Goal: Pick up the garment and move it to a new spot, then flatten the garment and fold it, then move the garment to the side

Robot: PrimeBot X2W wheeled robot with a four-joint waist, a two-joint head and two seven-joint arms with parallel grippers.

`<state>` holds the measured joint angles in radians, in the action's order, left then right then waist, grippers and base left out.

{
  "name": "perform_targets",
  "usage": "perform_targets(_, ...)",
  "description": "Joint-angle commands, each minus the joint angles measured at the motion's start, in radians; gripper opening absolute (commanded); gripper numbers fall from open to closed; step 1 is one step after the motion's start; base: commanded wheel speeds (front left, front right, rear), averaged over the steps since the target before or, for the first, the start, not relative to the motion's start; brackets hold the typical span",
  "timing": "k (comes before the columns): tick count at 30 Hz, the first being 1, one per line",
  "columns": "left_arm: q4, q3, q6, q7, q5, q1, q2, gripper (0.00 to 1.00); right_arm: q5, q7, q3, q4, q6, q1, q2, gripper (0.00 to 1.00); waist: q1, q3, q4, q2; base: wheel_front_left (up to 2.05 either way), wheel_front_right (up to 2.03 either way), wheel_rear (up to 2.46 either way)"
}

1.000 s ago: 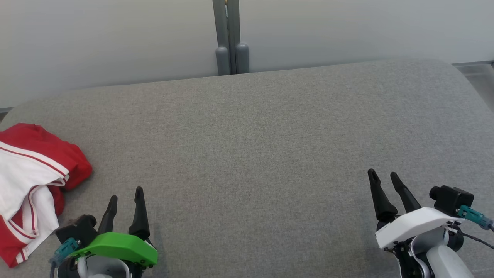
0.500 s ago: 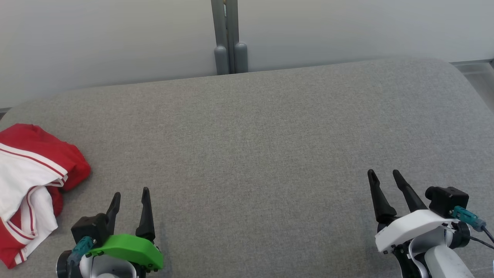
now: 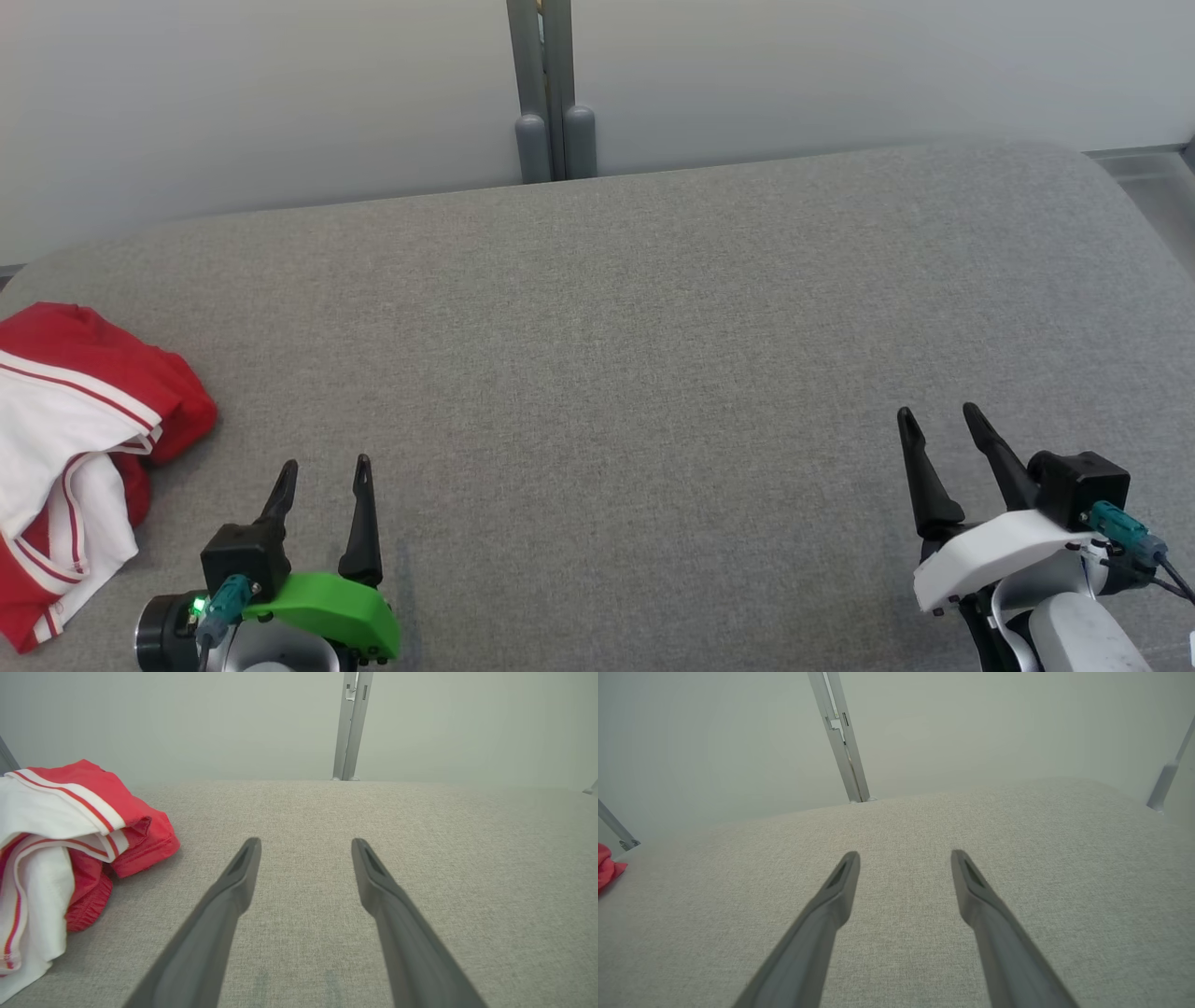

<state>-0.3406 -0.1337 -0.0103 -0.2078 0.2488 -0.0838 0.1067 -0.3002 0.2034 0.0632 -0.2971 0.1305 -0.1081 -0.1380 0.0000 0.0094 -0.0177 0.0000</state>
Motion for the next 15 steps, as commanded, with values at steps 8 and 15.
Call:
perform_targets(8, -0.002, 0.014, -0.026, -0.023, -0.072, 0.011, 0.007, 1.0, 0.088, 0.025, -0.035, 0.003, 0.0, 0.009, 0.003, 1.0, 0.0, -0.003, -0.003, 0.0, 0.0, 0.0, 0.0)
perform_targets(15, -0.008, 0.033, -0.032, -0.036, -0.117, 0.023, -0.003, 1.0, 0.146, 0.04, -0.05, 0.006, 0.0, 0.017, 0.007, 1.0, 0.0, -0.006, -0.005, 0.0, 0.0, 0.0, 0.0)
